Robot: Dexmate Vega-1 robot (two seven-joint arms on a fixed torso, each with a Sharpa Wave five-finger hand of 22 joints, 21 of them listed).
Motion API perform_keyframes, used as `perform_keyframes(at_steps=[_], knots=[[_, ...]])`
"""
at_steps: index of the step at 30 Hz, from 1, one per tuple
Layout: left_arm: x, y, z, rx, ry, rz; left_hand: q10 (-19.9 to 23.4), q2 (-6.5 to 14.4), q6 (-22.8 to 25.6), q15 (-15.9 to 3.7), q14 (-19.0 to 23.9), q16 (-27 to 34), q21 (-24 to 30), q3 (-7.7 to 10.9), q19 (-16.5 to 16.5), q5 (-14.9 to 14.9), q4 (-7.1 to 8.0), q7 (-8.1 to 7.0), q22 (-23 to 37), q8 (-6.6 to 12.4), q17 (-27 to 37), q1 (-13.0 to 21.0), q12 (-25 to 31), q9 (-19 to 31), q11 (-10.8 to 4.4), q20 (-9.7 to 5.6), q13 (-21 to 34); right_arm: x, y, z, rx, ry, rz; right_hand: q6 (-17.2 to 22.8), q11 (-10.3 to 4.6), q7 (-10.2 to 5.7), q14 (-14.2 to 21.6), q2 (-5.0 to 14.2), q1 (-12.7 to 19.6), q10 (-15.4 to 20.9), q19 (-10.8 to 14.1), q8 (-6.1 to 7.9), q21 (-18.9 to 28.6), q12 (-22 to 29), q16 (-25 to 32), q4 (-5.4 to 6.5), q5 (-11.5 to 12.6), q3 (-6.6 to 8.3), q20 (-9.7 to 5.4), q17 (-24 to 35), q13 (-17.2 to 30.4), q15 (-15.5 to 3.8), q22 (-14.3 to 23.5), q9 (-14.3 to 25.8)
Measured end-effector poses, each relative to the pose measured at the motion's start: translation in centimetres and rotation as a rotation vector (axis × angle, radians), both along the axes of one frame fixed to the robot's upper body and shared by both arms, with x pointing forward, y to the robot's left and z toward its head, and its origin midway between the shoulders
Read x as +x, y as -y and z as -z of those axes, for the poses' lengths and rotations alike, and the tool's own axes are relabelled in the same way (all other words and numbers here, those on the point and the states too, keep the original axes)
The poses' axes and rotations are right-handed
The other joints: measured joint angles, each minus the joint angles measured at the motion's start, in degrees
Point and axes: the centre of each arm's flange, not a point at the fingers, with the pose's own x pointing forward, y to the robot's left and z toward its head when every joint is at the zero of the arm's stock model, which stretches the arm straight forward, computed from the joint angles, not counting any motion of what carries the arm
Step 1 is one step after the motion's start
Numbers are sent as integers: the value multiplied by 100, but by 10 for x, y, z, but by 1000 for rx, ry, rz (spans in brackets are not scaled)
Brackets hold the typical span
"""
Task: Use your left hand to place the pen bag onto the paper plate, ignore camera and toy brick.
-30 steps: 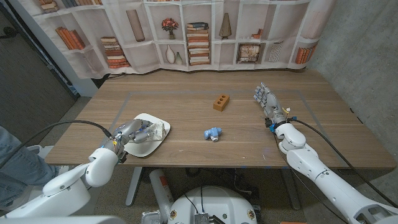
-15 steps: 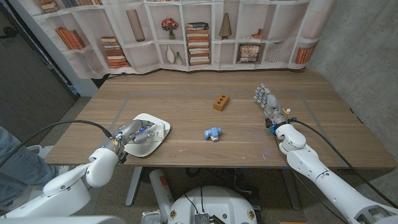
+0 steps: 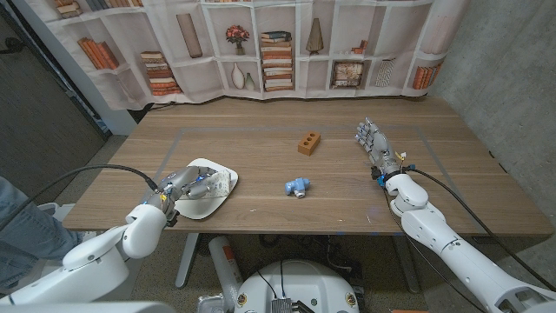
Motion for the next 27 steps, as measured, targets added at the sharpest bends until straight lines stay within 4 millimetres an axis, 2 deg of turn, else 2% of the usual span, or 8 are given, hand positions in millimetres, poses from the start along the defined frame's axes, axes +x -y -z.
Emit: perform_keyframes(at_steps=[3,7,13,21,27], knots=[[1,0,0,0,-5,-4,-102,-73,-20,14,-96,-1,-68,-69,-142,39,26,-20,0,-3,-18,-72,0,0,42,78,-12,1,0,-1,-1,1,0,0,0,0,14,22,22,0,0,0,0,0,0,0,0,0,0,0,0,-15,0,0],[2,0,-1,-2,-9,-5,-225,-115,-71,15,-294,0,-158,-142,-337,70,97,-10,0,-3,-59,-236,0,0,22,194,-26,1,1,-3,-2,3,0,0,0,0,14,22,22,0,22,0,0,0,0,0,0,0,-22,0,0,-15,0,0],[4,1,-2,-9,-16,-3,-385,-168,-153,36,-498,0,-263,-270,-545,106,225,72,0,-44,-92,-473,0,-1,67,340,-53,2,1,-4,-3,3,-1,0,0,0,14,22,22,0,32,0,0,0,0,17,0,-17,-32,0,0,-15,0,0],[8,2,-4,-18,-27,-1,-554,-201,-276,15,-683,0,-349,-460,-707,139,414,133,0,-59,-143,-855,0,-1,147,440,-79,4,2,-5,-2,0,0,0,0,0,14,22,22,0,31,0,-38,0,0,17,0,-17,-31,0,0,-14,0,0],[12,2,-4,-32,-44,3,-695,-169,-368,45,-782,0,-393,-719,-818,219,759,226,29,-88,-190,-1483,23,-1,285,552,-117,5,3,-4,-1,-3,2,-1,0,1,14,22,22,0,31,0,-38,0,0,17,0,-17,-31,0,0,-14,0,0]])
